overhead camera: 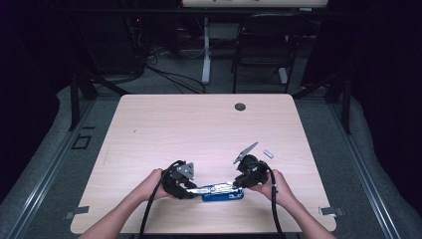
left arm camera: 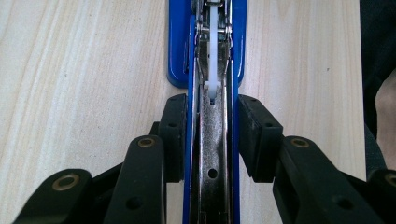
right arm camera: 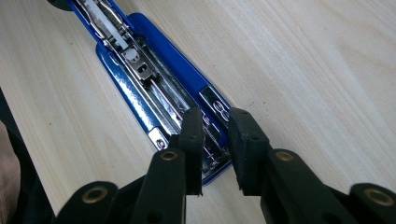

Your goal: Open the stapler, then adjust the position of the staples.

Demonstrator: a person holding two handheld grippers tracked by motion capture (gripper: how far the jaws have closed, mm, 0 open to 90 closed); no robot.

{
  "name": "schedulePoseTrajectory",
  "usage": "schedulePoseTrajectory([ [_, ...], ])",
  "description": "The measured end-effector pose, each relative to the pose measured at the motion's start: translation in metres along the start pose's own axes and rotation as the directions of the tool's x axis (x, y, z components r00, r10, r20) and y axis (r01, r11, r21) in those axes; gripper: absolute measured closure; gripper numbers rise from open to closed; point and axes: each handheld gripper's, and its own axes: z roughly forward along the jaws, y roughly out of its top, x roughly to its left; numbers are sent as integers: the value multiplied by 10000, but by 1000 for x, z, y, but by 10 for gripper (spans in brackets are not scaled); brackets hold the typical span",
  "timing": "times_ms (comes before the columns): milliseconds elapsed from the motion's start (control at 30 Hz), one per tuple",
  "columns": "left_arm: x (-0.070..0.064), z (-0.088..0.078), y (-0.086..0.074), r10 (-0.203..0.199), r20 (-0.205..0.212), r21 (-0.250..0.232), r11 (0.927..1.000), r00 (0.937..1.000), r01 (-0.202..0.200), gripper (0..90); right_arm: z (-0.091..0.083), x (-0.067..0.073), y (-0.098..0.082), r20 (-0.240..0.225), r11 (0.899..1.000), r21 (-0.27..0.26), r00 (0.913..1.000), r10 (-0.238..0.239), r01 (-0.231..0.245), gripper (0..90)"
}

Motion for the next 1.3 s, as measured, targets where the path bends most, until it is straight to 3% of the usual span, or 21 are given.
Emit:
schedulePoseTrajectory([
  [133, 2, -1, 0, 64, 262, 72, 10000, 9996, -66, 654, -3, 0, 1, 24, 9999, -134, 10000, -37, 37, 673],
  [200, 2, 0, 0, 61, 117, -33, 10000, 9999, -61, 654, -8, -3, 0, -34, 9989, -458, 9999, 135, -136, 609],
  [333, 2, 0, 0, 88, 187, -47, 10000, 9998, -87, 654, -21, -13, -3, 14, 9937, -974, 9985, 550, -546, 402],
  [533, 4, 0, 1, 104, 235, 42, 9999, 9997, -105, 653, -31, -22, -9, 389, 9936, -891, 9966, 727, -690, 180],
  [667, 4, 0, 1, 103, 260, 44, 9999, 9996, -104, 652, -37, -30, -13, 529, 9897, -1086, 9937, 991, -929, 143],
  [900, 4, 0, 1, 118, 252, 52, 9999, 9996, -119, 650, -42, -48, -25, 586, 9858, -880, 9872, 1485, -1431, 94],
  [1300, 5, 0, 1, 123, 249, 26, 9999, 9996, -124, 650, -50, -69, -31, 717, 9801, -1145, 9827, 1709, -1621, 30],
])
